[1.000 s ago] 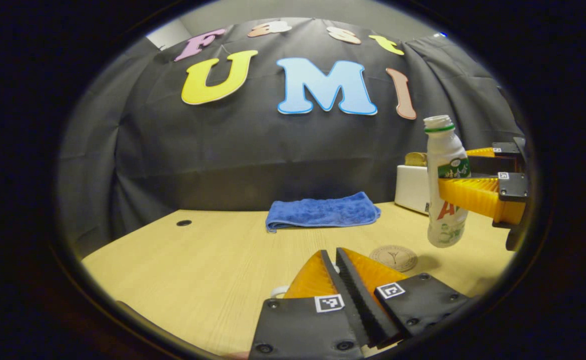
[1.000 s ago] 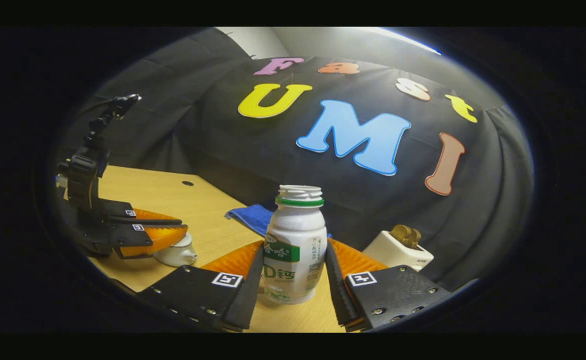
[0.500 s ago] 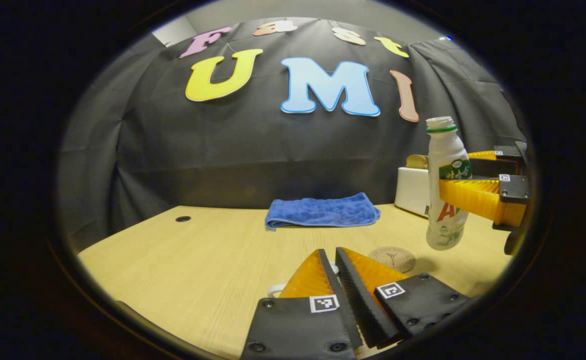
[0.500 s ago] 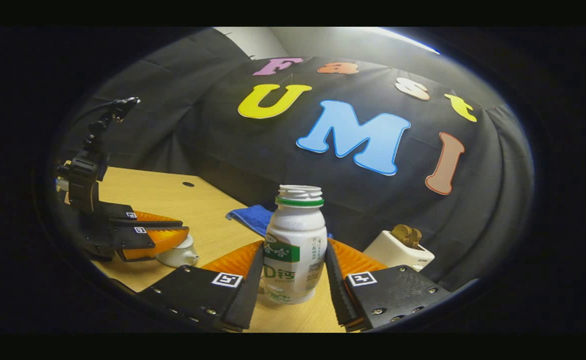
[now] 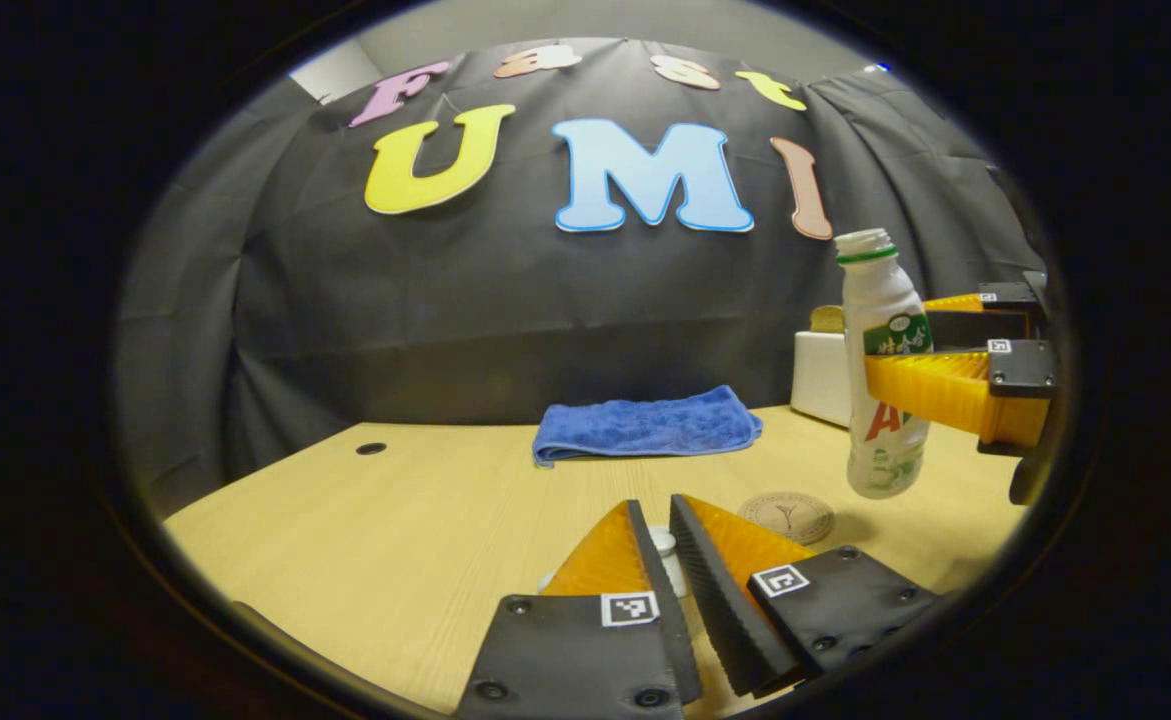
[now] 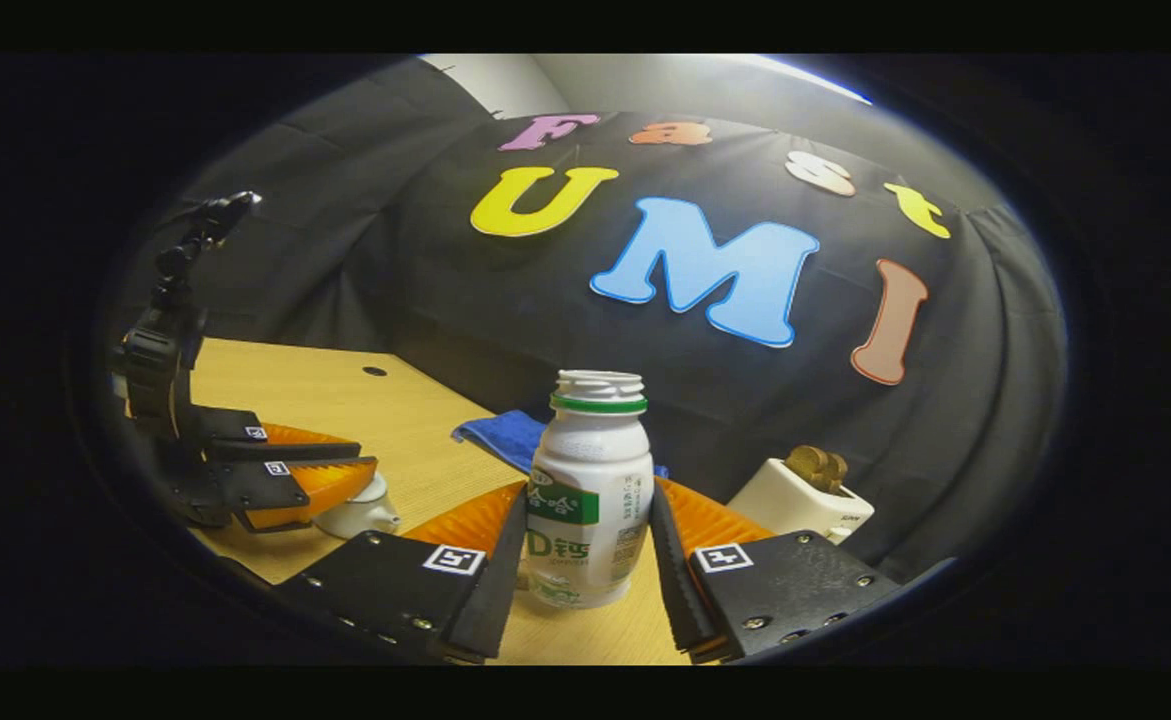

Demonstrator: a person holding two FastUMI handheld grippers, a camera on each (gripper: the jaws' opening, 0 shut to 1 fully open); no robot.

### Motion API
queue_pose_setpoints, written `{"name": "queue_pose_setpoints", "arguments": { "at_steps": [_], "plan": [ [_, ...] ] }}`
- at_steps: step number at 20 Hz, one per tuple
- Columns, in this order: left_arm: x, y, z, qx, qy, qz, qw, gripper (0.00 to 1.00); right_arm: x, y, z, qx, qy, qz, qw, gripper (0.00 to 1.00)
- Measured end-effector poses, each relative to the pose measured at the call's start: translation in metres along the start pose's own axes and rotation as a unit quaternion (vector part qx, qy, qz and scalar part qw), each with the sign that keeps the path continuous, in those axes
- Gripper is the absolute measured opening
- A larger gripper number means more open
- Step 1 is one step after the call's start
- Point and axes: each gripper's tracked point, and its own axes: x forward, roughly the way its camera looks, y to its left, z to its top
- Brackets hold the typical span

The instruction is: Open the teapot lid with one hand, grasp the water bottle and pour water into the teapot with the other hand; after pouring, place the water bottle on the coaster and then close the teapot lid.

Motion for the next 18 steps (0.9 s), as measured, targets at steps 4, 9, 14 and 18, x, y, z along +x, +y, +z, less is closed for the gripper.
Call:
{"name": "queue_pose_setpoints", "arguments": {
  "at_steps": [4, 9, 14, 18],
  "plan": [
    [-0.007, 0.006, 0.011, -0.009, -0.015, 0.003, 1.0, 0.21, 0.009, 0.004, -0.001, 0.01, 0.004, 0.002, 1.0, 0.62],
    [-0.014, 0.022, 0.021, -0.025, -0.031, 0.009, 0.999, 0.2, 0.024, 0.009, -0.005, 0.032, 0.013, 0.007, 0.999, 0.62],
    [-0.018, 0.034, 0.017, -0.026, -0.028, 0.012, 0.999, 0.0, 0.045, 0.015, -0.011, 0.068, 0.019, 0.014, 0.997, 0.61],
    [-0.02, 0.046, 0.012, -0.024, -0.023, 0.017, 0.999, 1.0, 0.061, 0.02, -0.015, 0.092, 0.024, 0.017, 0.995, 0.61]
  ]
}}
